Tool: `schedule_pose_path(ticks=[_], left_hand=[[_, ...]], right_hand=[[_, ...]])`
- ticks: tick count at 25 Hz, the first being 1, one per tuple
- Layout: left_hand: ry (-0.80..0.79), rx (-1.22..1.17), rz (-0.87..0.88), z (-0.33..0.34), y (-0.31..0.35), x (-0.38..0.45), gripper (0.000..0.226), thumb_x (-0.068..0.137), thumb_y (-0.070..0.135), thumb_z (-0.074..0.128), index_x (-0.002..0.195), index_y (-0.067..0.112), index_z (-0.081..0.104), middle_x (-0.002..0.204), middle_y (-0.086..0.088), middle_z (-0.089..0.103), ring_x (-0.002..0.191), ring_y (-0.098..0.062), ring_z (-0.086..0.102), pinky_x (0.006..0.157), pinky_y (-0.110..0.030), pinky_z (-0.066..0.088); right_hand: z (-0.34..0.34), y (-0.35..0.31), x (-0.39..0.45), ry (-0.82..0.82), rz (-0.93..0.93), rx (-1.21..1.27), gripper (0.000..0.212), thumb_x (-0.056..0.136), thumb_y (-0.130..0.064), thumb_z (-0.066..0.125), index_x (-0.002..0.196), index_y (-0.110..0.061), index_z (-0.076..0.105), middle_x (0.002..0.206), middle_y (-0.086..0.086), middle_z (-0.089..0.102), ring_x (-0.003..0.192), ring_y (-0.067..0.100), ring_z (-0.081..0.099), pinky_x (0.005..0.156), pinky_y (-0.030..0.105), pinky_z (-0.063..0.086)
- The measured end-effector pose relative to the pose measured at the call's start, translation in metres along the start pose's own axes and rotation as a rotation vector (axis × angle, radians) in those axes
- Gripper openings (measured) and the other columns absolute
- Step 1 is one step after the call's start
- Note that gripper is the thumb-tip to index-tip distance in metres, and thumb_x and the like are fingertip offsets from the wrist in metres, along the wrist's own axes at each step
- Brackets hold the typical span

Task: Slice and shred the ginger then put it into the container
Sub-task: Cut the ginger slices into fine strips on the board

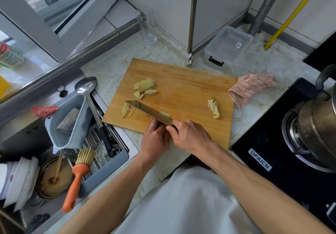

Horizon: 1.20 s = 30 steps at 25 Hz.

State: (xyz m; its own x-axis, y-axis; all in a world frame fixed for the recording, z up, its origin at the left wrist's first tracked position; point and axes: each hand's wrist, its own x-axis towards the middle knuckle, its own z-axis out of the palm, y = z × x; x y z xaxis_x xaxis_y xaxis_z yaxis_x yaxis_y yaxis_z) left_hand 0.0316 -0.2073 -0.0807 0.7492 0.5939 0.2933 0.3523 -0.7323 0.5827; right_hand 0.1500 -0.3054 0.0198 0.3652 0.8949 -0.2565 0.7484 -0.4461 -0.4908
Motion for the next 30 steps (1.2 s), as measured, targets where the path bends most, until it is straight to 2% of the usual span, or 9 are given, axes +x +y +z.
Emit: schedule_pose_path(ticks=[5,9,13,16,19,24,30], left_hand=[[0.016,0.003,0.0,0.001,-0.001,-0.001,0.029,0.09,0.012,0.048,0.098,0.002,0.075,0.115,-0.016,0.061,0.102,-0.035,0.064,0.079,-0.024,0.049],[0.005,0.008,-0.009,0.003,-0.004,-0.001,0.025,0.089,0.005,0.052,0.099,0.002,0.074,0.116,-0.015,0.06,0.102,-0.035,0.064,0.078,-0.026,0.05],[-0.005,0.008,-0.012,0.003,-0.004,-0.001,0.026,0.089,0.005,0.051,0.101,0.0,0.073,0.117,-0.017,0.061,0.103,-0.037,0.064,0.074,-0.037,0.057],[0.004,0.036,0.009,0.001,-0.001,0.0,0.03,0.087,0.01,0.046,0.095,-0.001,0.073,0.114,-0.019,0.064,0.106,-0.039,0.064,0.073,-0.034,0.056],[0.016,0.029,0.008,0.002,0.001,-0.001,0.032,0.089,0.012,0.046,0.099,0.0,0.074,0.116,-0.018,0.065,0.112,-0.037,0.062,0.078,-0.026,0.05],[0.011,0.01,0.003,0.003,-0.002,-0.001,0.024,0.089,0.003,0.053,0.102,0.001,0.073,0.119,-0.016,0.061,0.109,-0.034,0.063,0.077,-0.023,0.049],[-0.021,0.002,-0.028,0.003,-0.001,-0.001,0.022,0.086,-0.001,0.057,0.102,0.002,0.072,0.122,-0.014,0.059,0.108,-0.033,0.063,0.076,-0.028,0.052]], right_hand=[[-0.007,0.002,-0.004,-0.02,0.0,0.014,0.041,0.105,-0.046,0.041,0.109,-0.01,0.061,0.097,0.017,0.068,0.087,0.042,0.063,0.062,0.035,0.039],[-0.006,0.003,-0.002,-0.023,0.004,0.022,0.04,0.104,-0.045,0.042,0.108,-0.011,0.06,0.094,0.017,0.067,0.085,0.041,0.063,0.061,0.034,0.037],[0.0,0.0,0.001,-0.005,-0.003,-0.013,0.038,0.105,-0.044,0.04,0.109,-0.012,0.059,0.096,0.019,0.068,0.087,0.042,0.064,0.062,0.035,0.038],[0.0,-0.001,-0.002,-0.001,-0.035,-0.046,0.038,0.106,-0.044,0.039,0.108,-0.011,0.058,0.097,0.018,0.069,0.089,0.042,0.065,0.063,0.036,0.038],[-0.004,0.002,-0.008,-0.014,-0.027,-0.035,0.039,0.106,-0.044,0.039,0.108,-0.011,0.058,0.099,0.018,0.068,0.091,0.043,0.063,0.064,0.036,0.037],[-0.004,0.006,-0.005,-0.023,-0.007,-0.009,0.039,0.105,-0.044,0.039,0.109,-0.011,0.059,0.096,0.018,0.068,0.089,0.042,0.063,0.063,0.035,0.036],[-0.005,0.007,-0.005,-0.014,0.0,0.034,0.039,0.105,-0.045,0.04,0.11,-0.012,0.06,0.097,0.017,0.068,0.089,0.041,0.063,0.063,0.033,0.036]])
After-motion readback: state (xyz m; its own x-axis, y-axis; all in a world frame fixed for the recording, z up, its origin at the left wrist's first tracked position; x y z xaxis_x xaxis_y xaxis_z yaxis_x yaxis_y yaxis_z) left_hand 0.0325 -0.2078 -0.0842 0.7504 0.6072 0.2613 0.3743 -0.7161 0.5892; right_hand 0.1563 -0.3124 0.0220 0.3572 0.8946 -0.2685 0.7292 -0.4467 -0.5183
